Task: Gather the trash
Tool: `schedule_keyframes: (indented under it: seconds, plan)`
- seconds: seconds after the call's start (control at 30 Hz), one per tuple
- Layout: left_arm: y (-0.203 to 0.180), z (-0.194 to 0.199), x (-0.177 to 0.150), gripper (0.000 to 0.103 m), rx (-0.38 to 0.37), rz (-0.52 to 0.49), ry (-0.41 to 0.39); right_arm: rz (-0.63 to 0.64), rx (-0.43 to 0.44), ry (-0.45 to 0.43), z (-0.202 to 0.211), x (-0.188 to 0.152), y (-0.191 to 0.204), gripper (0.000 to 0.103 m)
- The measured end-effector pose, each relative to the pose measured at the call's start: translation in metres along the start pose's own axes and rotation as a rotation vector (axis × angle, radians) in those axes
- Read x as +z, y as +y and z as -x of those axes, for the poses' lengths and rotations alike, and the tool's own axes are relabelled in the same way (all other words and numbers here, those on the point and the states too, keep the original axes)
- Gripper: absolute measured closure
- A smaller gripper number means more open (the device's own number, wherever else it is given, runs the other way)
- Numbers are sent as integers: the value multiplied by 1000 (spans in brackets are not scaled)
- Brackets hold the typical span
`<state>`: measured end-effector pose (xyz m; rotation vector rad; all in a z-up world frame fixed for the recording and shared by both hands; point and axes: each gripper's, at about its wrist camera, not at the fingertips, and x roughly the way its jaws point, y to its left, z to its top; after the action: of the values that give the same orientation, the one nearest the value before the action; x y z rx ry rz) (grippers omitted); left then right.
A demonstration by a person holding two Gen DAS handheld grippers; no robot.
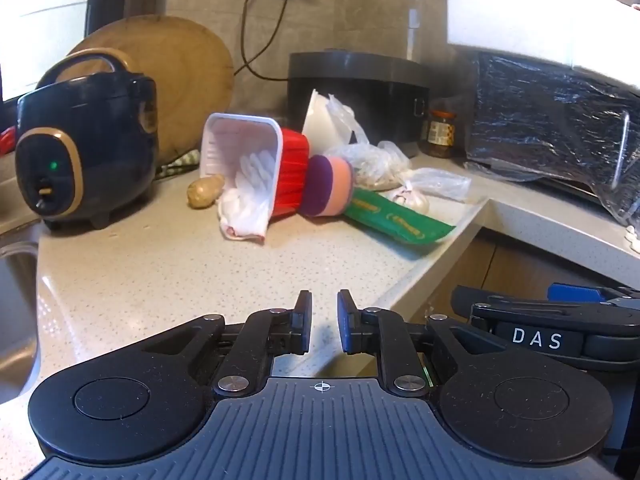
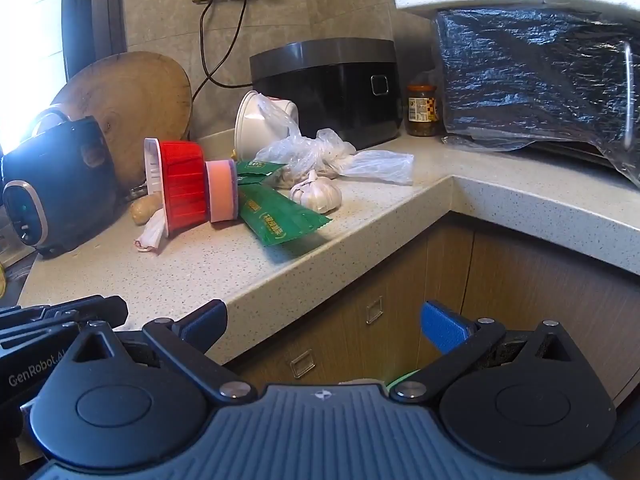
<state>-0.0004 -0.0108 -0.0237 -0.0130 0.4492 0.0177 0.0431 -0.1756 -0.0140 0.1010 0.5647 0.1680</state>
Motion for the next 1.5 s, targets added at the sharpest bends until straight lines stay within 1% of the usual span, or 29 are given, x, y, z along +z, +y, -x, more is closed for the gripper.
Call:
schedule_keyframes:
  seconds: [0.03, 0.1, 0.23, 0.37, 0.83, 1.5]
  plan:
    - [-1, 1, -2, 85, -2, -6, -4, 0, -2, -2, 1, 0, 0, 0]
    - [-2, 0, 11, 85, -10, -8, 19, -1, -10, -8, 2, 0, 0, 0]
    - [-5, 1, 13, 85, -19, -22, 1, -3, -18, -19, 4, 0, -3, 0]
    - [-2, 0, 16, 85, -32, -23, 2, -4, -19, -19, 3, -1, -3, 0]
    - [-1, 1, 19, 85, -48, -14, 10, 6, -10, -21, 3, -2, -1, 0]
    - [-4, 0, 21, 85, -50, -19, 14, 11, -11, -27, 2, -3, -2, 0]
